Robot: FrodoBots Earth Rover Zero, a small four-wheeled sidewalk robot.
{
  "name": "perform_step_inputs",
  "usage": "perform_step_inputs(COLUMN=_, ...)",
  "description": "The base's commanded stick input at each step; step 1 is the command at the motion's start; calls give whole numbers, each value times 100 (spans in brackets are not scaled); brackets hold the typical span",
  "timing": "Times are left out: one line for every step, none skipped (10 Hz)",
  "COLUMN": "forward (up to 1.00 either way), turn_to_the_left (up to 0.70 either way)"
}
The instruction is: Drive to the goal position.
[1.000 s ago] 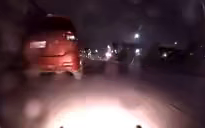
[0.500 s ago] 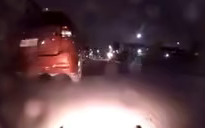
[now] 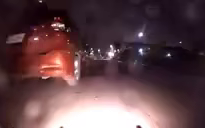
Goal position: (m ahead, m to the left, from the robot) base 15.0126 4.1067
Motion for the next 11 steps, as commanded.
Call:
perform_step_inputs(forward=70, turn_to_the_left=0)
perform_step_inputs(forward=70, turn_to_the_left=0)
perform_step_inputs(forward=70, turn_to_the_left=0)
perform_step_inputs(forward=70, turn_to_the_left=0)
perform_step_inputs(forward=70, turn_to_the_left=0)
perform_step_inputs(forward=70, turn_to_the_left=0)
perform_step_inputs(forward=70, turn_to_the_left=0)
perform_step_inputs(forward=70, turn_to_the_left=0)
perform_step_inputs(forward=70, turn_to_the_left=0)
perform_step_inputs(forward=70, turn_to_the_left=0)
perform_step_inputs(forward=70, turn_to_the_left=0)
